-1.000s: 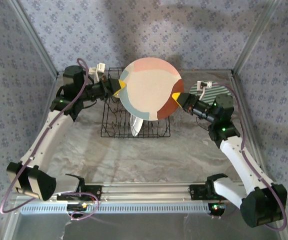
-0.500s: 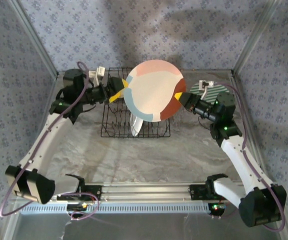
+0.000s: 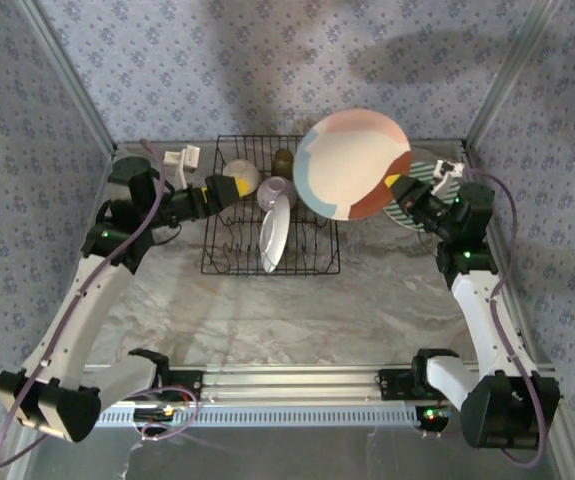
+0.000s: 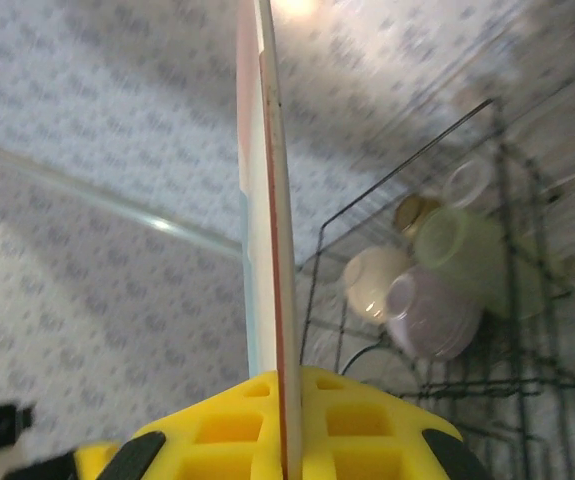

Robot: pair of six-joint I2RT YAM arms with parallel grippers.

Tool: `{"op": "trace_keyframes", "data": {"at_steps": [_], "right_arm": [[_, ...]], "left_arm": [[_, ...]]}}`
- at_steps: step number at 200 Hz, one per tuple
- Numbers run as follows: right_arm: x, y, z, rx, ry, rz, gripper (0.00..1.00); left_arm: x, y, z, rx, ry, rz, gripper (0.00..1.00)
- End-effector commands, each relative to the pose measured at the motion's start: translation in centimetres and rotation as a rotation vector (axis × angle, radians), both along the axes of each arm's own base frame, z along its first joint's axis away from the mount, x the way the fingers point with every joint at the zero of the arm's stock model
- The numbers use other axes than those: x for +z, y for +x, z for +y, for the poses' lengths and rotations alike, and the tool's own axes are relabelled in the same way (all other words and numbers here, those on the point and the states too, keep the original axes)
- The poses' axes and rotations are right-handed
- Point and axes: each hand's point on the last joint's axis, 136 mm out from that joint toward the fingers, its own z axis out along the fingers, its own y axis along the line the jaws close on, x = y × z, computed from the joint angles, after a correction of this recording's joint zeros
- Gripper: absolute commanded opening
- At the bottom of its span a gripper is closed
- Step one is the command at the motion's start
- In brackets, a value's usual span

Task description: Unload the mixed dishes from the dish rack

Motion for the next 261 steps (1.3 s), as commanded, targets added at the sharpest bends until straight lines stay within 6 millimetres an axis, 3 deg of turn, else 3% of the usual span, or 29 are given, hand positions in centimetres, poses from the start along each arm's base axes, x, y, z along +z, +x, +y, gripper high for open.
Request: {"op": "trace_keyframes", "data": {"at_steps": [1, 43, 86, 118, 156, 209, 261], "right_arm": [[0.4, 0.6, -4.0, -0.159, 0.006, -0.021, 0.00], [-3.9, 2.4, -10.6, -0.377, 0.031, 0.063, 0.00], [-8.1, 3.8, -14.8, -0.507, 0.040, 0.117, 0.00], [-10.2, 5.1, -16.7, -0.558, 0.017, 0.127, 0.00], [-12.7, 7.1, -18.4, -0.571, 0.037, 0.160, 0.00], [-15.4, 9.8, -19.7, -0.544, 0.105, 0.173, 0.00], [-17.2, 10.9, -20.4, -0.523, 0.146, 0.176, 0.00]], "left_arm": [[0.2, -1.1, 0.3, -0.012, 0.030, -0.089, 0.99], [-2.3, -3.1, 0.8, -0.044, 0.077, -0.100, 0.99], [-3.9, -4.9, 1.3, -0.050, 0.093, -0.180, 0.99], [-5.4, -4.6, 2.0, -0.003, 0.118, -0.211, 0.99], [-5.3, -4.9, 2.0, -0.025, 0.131, -0.210, 0.99], [-5.6, -5.4, 2.1, -0.029, 0.144, -0.218, 0.99], [-5.8, -5.3, 2.1, -0.039, 0.144, -0.211, 0.99]]}}
